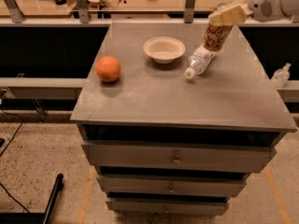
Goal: Place orange can into paper bowl
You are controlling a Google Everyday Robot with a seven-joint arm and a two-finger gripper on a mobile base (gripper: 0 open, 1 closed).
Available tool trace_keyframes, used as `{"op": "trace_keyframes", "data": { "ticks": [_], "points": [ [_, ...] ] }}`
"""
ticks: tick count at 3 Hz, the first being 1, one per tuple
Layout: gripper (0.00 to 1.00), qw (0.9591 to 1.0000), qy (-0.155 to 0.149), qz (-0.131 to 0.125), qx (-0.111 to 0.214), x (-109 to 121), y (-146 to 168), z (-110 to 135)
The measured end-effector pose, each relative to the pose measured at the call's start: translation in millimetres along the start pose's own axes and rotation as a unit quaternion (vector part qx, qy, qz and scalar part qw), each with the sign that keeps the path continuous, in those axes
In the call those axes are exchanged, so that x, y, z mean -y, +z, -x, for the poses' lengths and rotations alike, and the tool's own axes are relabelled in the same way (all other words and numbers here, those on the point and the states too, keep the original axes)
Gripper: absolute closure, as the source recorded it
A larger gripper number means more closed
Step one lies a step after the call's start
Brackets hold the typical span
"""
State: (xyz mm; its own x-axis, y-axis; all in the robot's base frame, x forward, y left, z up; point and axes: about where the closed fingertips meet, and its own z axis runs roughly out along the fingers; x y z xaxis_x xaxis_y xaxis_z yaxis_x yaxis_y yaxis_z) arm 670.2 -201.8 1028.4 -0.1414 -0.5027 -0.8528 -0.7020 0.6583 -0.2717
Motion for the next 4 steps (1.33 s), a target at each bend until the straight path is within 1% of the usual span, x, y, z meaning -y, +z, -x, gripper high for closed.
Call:
{"op": "trace_keyframes", "data": {
  "ticks": [1, 2, 3, 4],
  "points": [
    [1.0, 0.9998, -0.002, -0.001, 0.017, 23.9, 40.9, 33.2],
    [1.0, 0.9997, 0.005, 0.008, 0.021, 28.5, 91.7, 44.8],
    [1.0, 0.9996, 0.0, 0.019, 0.02, 16.6, 127.4, 45.1],
    [1.0, 0.9986, -0.006, 0.052, 0.005, -12.3, 159.2, 35.8]
  ]
}}
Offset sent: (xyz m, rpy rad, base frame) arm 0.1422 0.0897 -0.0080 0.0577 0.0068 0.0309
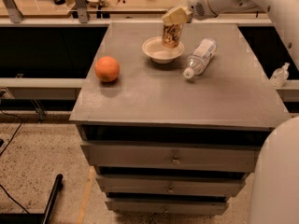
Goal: Place orange can into paper bowl
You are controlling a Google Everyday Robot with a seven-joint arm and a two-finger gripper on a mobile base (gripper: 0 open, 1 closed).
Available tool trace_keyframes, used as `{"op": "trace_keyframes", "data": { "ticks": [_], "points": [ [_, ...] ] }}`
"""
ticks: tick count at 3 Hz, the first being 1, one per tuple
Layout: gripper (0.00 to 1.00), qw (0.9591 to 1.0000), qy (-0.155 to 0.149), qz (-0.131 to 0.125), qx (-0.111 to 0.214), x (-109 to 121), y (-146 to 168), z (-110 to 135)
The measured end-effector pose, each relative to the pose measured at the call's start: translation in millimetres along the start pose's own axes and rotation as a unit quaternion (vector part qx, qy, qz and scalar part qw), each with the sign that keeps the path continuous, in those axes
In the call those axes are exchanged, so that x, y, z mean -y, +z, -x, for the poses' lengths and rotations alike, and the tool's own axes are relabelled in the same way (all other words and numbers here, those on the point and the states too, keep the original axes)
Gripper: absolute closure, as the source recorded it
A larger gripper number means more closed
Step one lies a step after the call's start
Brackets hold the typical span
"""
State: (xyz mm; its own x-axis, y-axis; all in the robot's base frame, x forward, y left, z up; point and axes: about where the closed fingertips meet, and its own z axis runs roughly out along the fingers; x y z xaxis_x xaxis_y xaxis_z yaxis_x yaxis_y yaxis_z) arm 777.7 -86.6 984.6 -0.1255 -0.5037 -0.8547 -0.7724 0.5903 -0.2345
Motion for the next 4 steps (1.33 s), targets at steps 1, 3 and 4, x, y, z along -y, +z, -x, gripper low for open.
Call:
{"op": "trace_keyframes", "data": {
  "ticks": [1, 3, 4],
  "points": [
    [0.85, 0.9996, -0.001, 0.024, -0.012, -18.8, 23.7, -6.9],
    [0.39, 0.9995, 0.0, 0.028, -0.013, -21.7, 28.9, -8.0],
    [0.07, 0.9994, 0.0, 0.031, -0.014, -24.3, 33.2, -8.6]
  ]
}}
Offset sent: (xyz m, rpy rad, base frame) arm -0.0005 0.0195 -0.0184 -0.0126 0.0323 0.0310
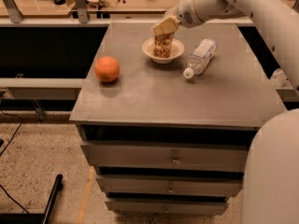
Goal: Place orange can into paper bowl
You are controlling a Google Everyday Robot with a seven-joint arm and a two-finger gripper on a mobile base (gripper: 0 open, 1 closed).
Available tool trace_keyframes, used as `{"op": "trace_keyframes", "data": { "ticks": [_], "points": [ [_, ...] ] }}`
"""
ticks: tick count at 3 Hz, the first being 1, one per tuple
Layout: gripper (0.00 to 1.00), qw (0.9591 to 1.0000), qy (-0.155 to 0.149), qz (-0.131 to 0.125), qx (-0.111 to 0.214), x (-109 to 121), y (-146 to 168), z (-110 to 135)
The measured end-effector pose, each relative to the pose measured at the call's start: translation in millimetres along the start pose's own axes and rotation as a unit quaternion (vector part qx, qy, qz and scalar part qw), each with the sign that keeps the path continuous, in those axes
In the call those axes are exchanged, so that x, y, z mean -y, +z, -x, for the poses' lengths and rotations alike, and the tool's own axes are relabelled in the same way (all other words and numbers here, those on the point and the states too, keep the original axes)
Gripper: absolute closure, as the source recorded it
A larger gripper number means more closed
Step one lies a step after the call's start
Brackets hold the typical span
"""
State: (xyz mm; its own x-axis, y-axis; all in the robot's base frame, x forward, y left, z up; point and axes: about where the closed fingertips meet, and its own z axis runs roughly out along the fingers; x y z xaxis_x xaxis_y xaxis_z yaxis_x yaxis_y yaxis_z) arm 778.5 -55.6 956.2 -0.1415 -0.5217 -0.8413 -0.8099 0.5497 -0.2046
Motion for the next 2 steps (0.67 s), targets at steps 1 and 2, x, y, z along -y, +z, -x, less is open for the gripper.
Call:
{"op": "trace_keyframes", "data": {
  "ticks": [1, 2],
  "points": [
    [0.0, 1.0, 0.0, 0.002, 0.0, -1.0, 1.9, -0.3],
    [0.0, 0.9997, -0.013, 0.019, 0.011, -1.0, -12.7, 10.0]
  ]
}}
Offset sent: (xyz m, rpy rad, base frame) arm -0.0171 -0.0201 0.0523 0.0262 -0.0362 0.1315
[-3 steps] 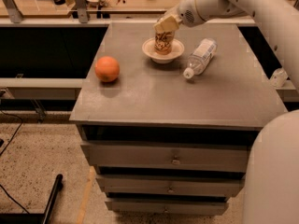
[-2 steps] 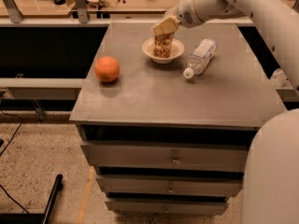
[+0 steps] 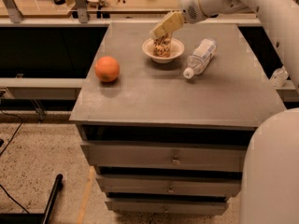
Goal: Place orange can into paper bowl
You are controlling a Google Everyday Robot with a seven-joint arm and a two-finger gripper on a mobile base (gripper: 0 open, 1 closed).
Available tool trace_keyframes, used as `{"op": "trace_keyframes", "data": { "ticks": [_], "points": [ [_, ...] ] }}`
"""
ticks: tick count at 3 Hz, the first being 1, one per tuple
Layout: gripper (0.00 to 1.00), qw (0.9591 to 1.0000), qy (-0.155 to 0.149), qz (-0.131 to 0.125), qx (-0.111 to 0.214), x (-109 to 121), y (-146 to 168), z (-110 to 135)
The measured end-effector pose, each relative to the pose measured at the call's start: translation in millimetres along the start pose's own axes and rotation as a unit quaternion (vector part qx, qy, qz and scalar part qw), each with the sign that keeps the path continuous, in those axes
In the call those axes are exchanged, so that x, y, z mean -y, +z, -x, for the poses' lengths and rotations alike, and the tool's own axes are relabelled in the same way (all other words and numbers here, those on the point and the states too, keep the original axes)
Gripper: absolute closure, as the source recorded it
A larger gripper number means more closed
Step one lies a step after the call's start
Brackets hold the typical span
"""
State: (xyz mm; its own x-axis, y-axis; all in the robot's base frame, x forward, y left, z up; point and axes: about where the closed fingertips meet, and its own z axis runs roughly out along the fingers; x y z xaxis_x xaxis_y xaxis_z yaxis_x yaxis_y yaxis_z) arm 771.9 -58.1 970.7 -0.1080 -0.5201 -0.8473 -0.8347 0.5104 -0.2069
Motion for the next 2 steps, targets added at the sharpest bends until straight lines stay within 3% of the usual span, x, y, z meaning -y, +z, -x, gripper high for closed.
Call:
{"op": "trace_keyframes", "data": {
  "ticks": [1, 2],
  "points": [
    [0.0, 0.9992, -0.017, -0.013, 0.034, 6.7, -47.0, 21.5],
    [0.0, 0.9992, -0.017, -0.013, 0.034, 6.6, -46.9, 21.5]
  ]
}}
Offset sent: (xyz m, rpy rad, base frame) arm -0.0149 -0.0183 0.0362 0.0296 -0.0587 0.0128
